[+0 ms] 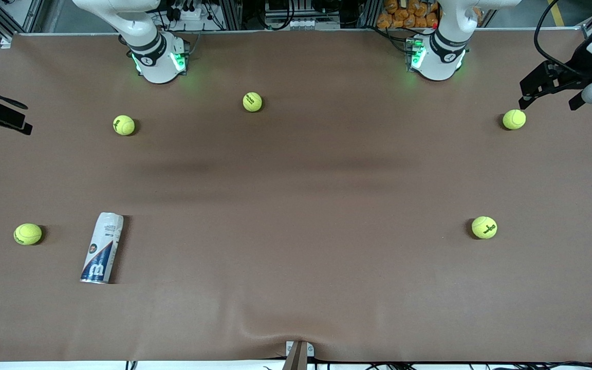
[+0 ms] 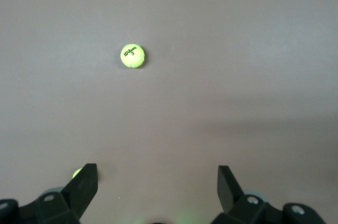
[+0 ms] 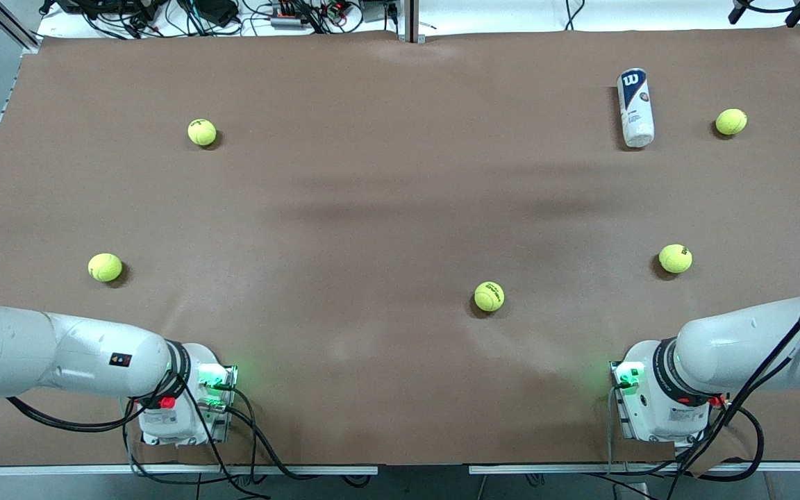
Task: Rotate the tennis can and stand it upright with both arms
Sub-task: 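Move the right gripper toward the lying Wilson tennis can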
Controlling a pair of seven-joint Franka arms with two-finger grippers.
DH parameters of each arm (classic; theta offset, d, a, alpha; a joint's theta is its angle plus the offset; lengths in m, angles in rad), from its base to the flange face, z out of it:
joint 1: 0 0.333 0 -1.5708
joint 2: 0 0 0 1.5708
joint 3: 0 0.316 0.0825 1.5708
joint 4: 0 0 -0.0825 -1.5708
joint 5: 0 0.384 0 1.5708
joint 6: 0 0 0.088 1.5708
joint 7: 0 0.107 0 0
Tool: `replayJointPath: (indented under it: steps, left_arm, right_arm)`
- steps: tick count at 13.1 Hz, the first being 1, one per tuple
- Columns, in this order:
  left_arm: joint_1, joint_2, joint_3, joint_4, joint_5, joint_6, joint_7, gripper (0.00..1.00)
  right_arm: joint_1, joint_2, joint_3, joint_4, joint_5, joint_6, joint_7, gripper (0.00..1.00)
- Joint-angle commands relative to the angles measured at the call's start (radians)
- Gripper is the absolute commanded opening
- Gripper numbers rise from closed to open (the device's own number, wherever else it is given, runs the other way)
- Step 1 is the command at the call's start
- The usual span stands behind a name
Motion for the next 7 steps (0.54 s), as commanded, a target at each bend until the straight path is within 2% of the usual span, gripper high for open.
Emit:
replayJointPath:
  steps: [1, 7]
  left_arm:
    - [0.008, -0.011, -0.002, 0.009, -0.014, -0.009, 0.022, 1.00]
    - [0.011, 0.006, 0.005, 0.012, -0.018, -0.011, 0.019, 1.00]
  right_arm:
    - [0.001, -0.006, 0.006, 0.006, -0.021, -0.003, 0.011, 1.00]
    - [0.000, 0.000, 0.004, -0.005, -0.020, 0.021, 0.011, 1.00]
